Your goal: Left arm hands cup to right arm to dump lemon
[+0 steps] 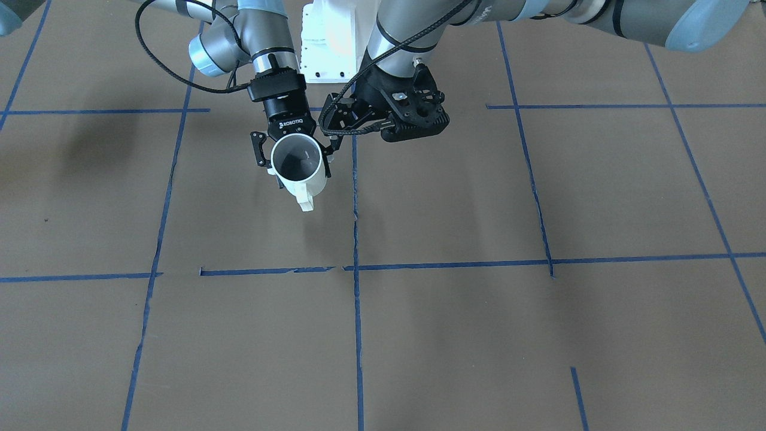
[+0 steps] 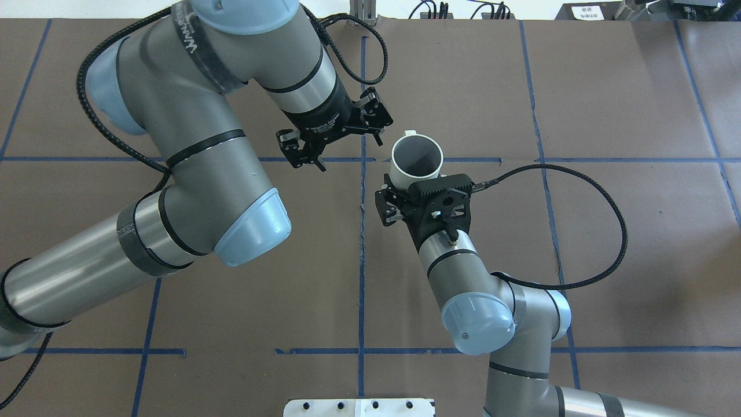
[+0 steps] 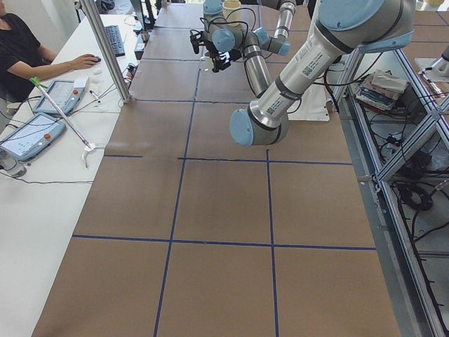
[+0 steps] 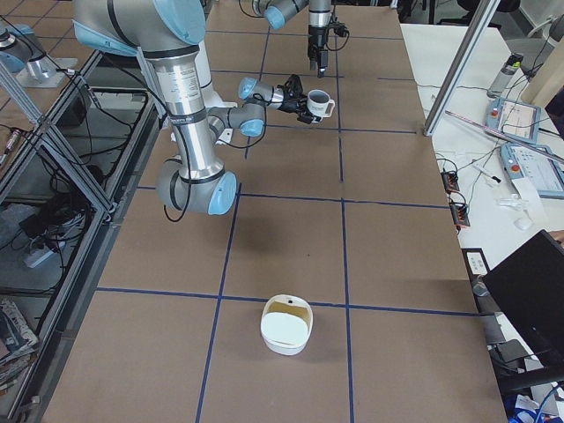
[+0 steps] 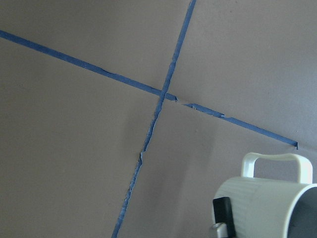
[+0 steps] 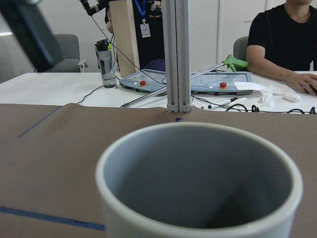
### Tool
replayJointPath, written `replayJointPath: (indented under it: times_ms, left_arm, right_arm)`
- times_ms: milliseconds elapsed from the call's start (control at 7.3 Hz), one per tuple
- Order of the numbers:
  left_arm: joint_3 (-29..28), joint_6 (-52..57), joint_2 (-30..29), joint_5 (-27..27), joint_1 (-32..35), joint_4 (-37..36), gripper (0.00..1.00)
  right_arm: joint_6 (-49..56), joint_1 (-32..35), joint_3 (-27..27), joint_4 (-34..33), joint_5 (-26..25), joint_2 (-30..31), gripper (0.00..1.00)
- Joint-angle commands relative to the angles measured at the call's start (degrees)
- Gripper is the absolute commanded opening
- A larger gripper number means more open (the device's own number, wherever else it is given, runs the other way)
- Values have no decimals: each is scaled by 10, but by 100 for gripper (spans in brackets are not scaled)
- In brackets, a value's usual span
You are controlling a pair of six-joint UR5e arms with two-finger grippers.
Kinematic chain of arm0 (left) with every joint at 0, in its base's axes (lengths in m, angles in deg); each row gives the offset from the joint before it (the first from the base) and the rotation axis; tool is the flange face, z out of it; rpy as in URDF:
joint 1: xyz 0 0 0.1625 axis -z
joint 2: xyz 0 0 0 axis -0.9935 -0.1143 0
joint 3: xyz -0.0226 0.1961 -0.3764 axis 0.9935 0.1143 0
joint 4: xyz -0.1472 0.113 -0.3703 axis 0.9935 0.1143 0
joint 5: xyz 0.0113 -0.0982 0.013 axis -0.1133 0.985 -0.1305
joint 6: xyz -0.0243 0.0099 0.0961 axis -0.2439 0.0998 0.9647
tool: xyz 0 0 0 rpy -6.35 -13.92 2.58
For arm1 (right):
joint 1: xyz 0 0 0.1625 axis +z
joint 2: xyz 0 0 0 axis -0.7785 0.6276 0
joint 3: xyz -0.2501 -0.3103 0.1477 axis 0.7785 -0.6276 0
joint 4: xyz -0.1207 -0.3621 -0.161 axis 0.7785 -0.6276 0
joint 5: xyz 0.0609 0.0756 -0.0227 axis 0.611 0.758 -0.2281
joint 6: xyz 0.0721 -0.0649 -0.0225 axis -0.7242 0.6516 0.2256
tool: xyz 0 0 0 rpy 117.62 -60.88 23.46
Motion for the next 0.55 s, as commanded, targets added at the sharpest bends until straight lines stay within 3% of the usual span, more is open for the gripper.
replayJointPath:
  times_ms: [0,411]
  left_arm:
    - [-36,-12,-20,36,-9,-1,100]
    - [-40,-12,-20,36,-28,-1,98]
  right_arm:
    - [24,-16,-6,-32,-40,-14,39]
    - [68,-15,-6,-33,-42,-27,49]
